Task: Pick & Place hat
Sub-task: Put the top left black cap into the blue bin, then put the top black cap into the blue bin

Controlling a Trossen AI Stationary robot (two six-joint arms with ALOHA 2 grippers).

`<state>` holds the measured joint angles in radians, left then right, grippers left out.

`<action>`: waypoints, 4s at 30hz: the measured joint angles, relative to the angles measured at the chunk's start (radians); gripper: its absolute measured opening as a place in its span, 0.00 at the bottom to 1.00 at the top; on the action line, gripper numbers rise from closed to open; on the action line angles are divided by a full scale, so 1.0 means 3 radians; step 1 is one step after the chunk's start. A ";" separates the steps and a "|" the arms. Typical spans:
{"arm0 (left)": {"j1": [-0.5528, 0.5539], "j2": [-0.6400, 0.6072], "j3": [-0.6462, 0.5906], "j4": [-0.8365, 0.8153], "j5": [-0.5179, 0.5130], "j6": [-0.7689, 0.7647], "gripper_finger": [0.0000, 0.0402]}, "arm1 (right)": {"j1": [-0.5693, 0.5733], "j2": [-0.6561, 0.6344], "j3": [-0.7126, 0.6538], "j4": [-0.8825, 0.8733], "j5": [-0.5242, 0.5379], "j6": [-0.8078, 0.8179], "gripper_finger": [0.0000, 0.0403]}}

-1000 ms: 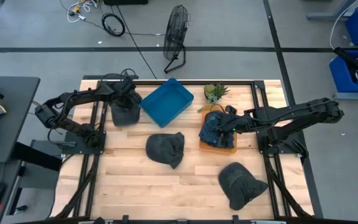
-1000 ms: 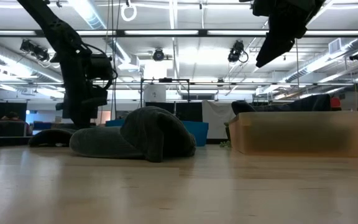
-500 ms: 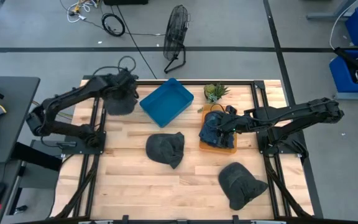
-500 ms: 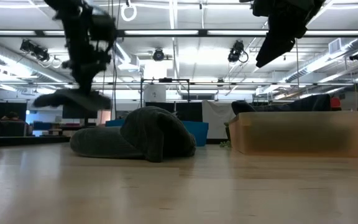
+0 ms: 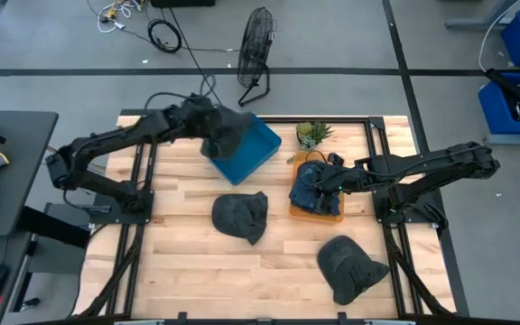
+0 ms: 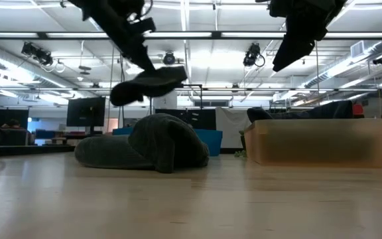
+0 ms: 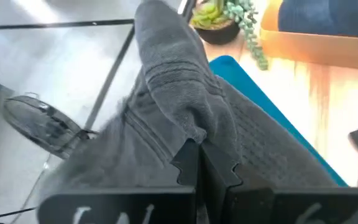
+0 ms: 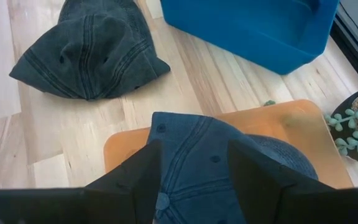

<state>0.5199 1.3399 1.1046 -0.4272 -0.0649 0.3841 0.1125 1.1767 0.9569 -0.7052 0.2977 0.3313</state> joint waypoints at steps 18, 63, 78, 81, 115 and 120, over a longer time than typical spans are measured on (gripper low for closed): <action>-0.0178 0.1016 -0.0004 0.1037 0.0025 0.0471 0.01 | 0.0000 0.0000 0.0000 0.0037 0.0000 0.0000 0.47; -0.0638 0.1284 0.0011 -0.0239 -0.0743 0.1117 0.37 | 0.0000 0.0000 0.0000 0.0033 0.0000 0.0000 0.47; -0.0928 0.0431 0.0338 -0.0840 0.0489 0.0601 0.38 | 0.0000 0.0000 0.0000 0.0028 0.0000 -0.0001 0.47; -0.1038 0.0430 0.0337 -0.0844 0.0867 0.0388 0.37 | 0.0001 0.0000 0.0000 0.0020 -0.0001 -0.0001 0.47; -0.2063 0.1646 0.0333 -0.0504 0.0628 0.0526 0.54 | 0.0001 0.0001 0.0000 0.0007 -0.0013 0.0254 0.47; -0.2062 0.1718 0.0334 -0.0473 -0.0032 0.0805 0.43 | 0.0001 0.0001 0.0000 0.0009 -0.0013 0.0262 0.47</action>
<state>-0.0986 1.8553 1.2049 -0.5690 -0.0746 0.6254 0.1127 1.1770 0.9569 -0.7026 0.2939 0.4099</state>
